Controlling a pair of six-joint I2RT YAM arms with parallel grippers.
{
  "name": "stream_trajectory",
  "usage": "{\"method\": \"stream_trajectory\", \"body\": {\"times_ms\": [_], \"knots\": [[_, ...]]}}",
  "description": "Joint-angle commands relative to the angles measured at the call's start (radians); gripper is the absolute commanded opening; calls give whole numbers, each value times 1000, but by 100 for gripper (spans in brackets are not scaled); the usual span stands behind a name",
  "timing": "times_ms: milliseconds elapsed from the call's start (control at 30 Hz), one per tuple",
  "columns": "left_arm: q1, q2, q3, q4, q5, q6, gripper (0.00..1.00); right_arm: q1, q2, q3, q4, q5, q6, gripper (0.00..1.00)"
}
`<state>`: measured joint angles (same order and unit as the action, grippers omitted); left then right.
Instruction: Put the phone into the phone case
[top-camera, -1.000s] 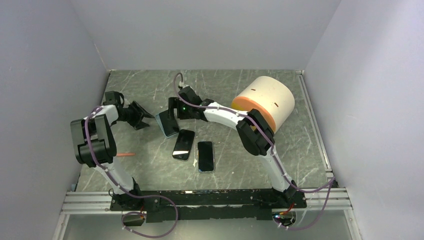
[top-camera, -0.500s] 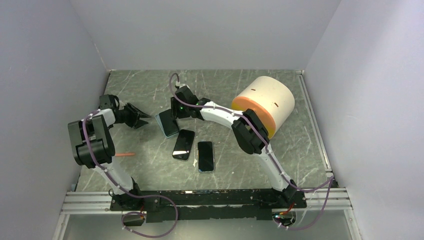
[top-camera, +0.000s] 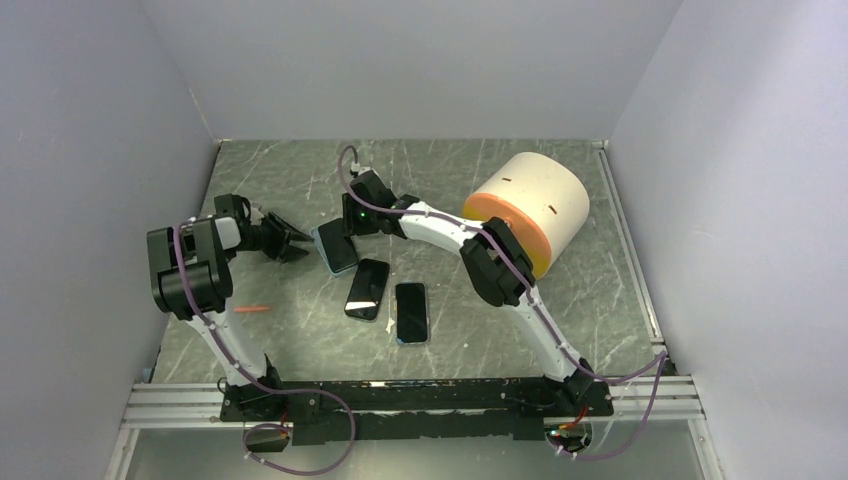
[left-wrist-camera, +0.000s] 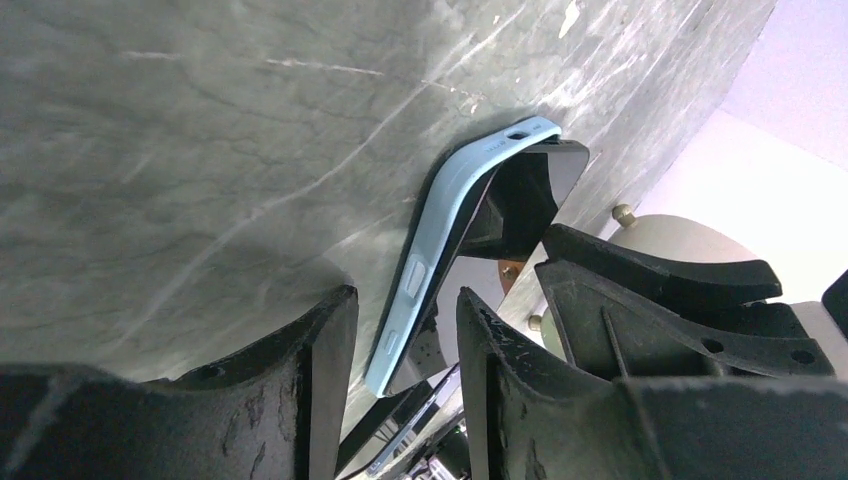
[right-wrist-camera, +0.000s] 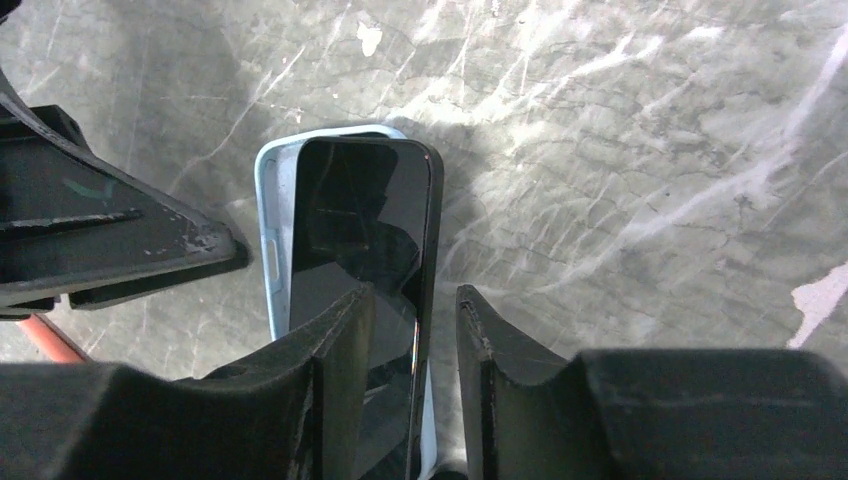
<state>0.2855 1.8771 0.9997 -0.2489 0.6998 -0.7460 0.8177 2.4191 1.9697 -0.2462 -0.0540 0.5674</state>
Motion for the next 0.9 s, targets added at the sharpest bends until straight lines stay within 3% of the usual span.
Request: {"method": "stream_trajectory", "body": {"times_ms": [0, 67, 133, 500, 867], "knots": [[-23, 22, 32, 22, 23, -2, 47, -2, 17, 47, 10, -18, -16, 35], [-23, 29, 30, 29, 29, -5, 45, -1, 14, 34, 34, -36, -24, 24], [-23, 37, 32, 26, 33, 0, 43, -2, 21, 28, 56, -71, -36, 20], [-23, 54, 35, 34, 71, 0, 40, 15, 22, -12, 140, -179, -68, 16], [-31, 40, 55, 8, 50, 33, 44, 32, 27, -4, 146, -200, -124, 15]]}}
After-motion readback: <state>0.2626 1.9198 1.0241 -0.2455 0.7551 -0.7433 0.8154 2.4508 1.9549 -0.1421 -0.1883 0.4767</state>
